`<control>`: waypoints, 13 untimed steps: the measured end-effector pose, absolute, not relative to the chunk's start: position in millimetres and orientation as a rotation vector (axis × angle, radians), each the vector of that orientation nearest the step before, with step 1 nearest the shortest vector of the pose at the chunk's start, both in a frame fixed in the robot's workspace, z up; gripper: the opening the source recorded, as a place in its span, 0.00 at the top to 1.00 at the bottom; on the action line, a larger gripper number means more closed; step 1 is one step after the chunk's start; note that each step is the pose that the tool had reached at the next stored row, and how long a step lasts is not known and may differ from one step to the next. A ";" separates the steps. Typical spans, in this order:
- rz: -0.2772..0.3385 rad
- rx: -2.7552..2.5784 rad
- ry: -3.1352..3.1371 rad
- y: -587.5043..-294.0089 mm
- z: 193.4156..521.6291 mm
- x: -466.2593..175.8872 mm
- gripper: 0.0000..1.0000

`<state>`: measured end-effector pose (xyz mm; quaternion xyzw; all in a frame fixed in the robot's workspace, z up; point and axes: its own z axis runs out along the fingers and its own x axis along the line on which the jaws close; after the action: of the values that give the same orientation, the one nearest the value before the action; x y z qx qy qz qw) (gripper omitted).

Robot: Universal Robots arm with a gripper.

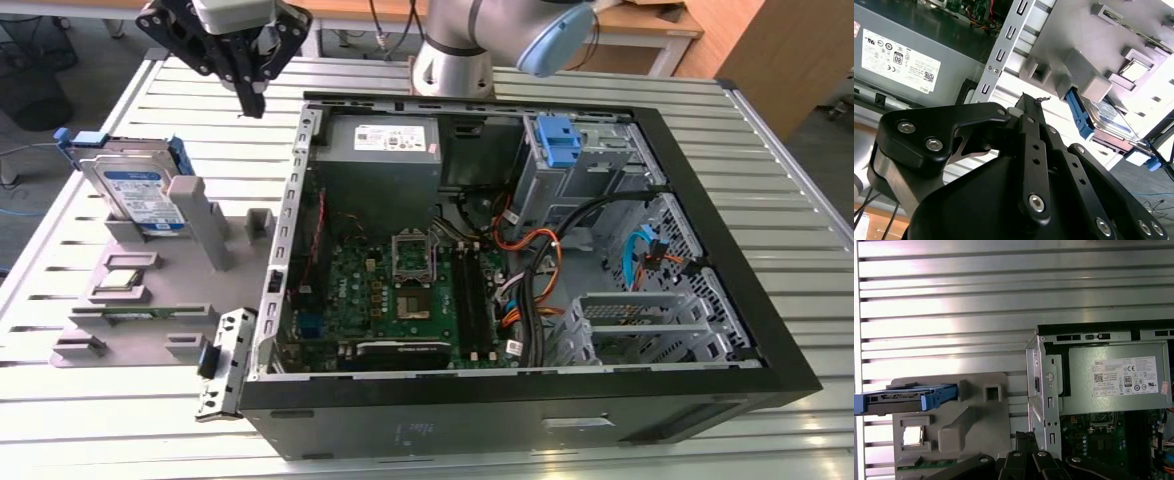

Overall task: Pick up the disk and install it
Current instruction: 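Reach for the disk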

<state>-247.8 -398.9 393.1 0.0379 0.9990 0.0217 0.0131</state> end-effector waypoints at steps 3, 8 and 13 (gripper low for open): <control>0.068 0.118 3.112 -399.0 393.1 -250.3 0.90; 0.067 0.118 3.113 -398.9 393.2 -254.7 0.90; 0.068 0.118 3.112 -398.9 393.2 -259.6 0.90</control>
<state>-259.6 -398.9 393.2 0.0379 0.9990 0.0217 0.0131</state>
